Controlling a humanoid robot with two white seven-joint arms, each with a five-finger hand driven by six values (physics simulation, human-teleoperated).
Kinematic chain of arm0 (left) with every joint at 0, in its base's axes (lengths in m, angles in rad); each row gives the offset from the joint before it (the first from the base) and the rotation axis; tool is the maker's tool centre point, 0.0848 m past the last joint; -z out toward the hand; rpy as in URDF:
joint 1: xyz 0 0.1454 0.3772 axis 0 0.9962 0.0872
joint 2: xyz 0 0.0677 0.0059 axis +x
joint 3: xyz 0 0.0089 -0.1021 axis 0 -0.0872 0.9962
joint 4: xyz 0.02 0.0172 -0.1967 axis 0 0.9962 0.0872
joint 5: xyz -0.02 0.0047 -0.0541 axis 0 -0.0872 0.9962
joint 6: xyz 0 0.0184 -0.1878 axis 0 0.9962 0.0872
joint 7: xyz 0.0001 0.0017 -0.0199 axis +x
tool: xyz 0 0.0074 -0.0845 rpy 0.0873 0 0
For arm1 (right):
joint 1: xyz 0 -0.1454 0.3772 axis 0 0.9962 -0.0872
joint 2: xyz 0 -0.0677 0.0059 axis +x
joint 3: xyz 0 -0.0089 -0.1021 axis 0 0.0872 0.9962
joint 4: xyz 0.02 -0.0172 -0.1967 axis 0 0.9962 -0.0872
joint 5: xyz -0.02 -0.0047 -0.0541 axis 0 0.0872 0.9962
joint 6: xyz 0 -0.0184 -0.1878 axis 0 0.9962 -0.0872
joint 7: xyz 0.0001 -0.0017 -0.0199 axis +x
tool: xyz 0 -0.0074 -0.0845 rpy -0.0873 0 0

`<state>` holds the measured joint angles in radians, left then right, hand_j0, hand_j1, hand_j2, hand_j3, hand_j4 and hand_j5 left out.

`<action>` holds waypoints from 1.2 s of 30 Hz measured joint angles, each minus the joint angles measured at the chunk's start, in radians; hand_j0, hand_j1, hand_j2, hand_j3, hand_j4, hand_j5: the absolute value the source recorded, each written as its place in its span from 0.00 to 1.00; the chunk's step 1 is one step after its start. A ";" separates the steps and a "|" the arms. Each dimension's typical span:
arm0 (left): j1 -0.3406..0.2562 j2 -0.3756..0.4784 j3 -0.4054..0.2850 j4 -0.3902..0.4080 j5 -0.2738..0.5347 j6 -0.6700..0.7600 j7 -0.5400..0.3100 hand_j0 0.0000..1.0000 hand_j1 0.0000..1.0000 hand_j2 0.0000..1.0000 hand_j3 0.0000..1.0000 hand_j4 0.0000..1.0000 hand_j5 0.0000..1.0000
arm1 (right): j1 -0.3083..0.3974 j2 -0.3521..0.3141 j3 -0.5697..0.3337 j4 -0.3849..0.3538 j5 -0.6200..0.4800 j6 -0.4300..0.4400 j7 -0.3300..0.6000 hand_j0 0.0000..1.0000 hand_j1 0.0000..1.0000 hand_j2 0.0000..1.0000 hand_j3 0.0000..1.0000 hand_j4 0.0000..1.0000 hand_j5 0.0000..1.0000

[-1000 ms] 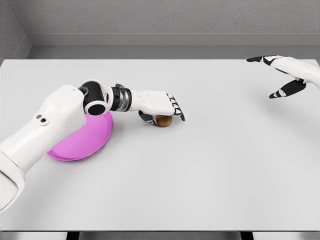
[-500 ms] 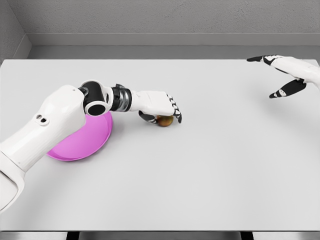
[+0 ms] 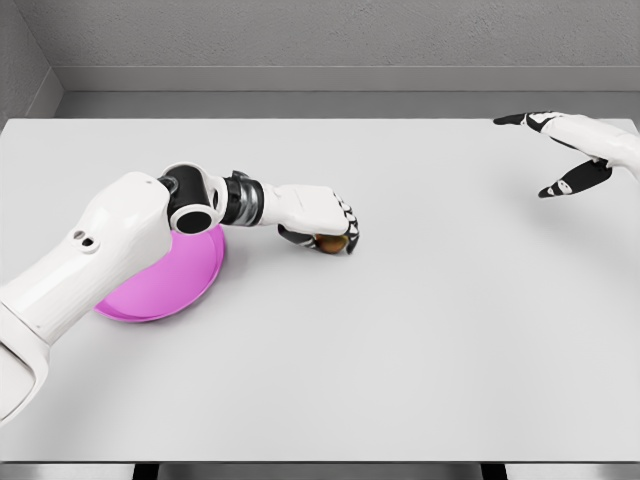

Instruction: Put the apple on the plate with both arms

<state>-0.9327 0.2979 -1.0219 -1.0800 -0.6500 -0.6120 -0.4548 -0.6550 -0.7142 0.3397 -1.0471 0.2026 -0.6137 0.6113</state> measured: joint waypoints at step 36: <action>0.032 0.575 0.043 -0.135 0.296 -0.001 0.000 0.91 0.91 0.91 0.91 0.91 0.91 | 0.003 0.000 0.000 0.006 0.003 0.000 0.000 1.00 1.00 1.00 1.00 1.00 1.00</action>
<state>-0.9004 0.8729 -0.9790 -1.2149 -0.3536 -0.6132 -0.4551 -0.6519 -0.7139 0.3397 -1.0414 0.2052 -0.6137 0.6113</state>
